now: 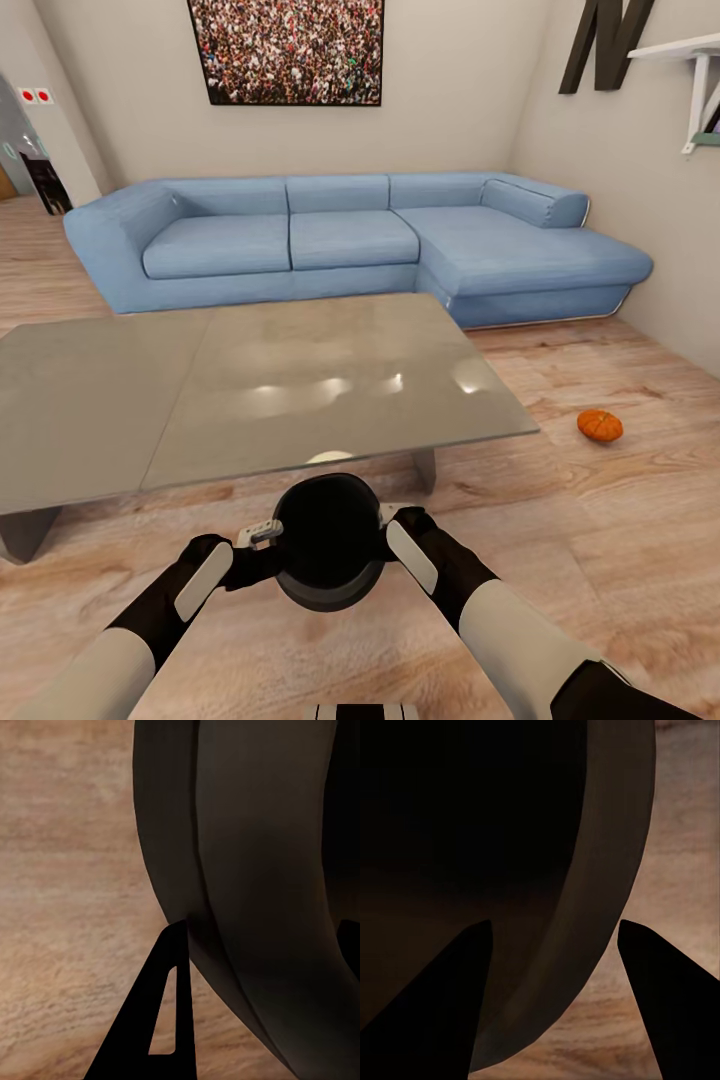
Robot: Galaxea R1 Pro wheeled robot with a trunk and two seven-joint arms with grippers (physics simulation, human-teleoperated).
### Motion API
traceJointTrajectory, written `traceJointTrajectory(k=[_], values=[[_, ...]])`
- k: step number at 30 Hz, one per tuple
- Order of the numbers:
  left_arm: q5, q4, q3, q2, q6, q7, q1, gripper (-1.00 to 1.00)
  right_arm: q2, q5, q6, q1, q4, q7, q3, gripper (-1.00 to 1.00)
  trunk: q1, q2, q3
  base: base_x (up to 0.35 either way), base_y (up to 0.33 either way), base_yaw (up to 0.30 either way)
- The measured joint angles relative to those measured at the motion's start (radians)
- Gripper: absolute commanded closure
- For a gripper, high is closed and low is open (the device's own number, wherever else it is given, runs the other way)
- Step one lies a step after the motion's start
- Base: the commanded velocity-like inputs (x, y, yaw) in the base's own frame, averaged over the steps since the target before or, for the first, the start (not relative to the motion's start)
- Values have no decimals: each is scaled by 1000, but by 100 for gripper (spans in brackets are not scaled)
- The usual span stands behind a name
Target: Place each of the two pumpkins and all three candles from the living room inside a cabinet in the living room (use any cabinet), then make sure every cabinet is closed, and position the cauldron so it is next to a table in the living room.
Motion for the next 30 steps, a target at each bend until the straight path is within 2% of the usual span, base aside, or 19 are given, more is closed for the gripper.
traceJointTrajectory(k=[11,20,30], values=[[1,0,0,0,0,0,0,100,0,-1,1,0,-2,-3,1,100,0,0,0,14,0,0],[1,0,-1,0,0,0,0,100,0,-2,1,0,0,-2,1,100,4,-2,-35,0,0,0],[2,0,-1,1,-1,0,0,100,0,-2,1,0,-2,-4,1,100,4,-2,-35,1,0,0]])
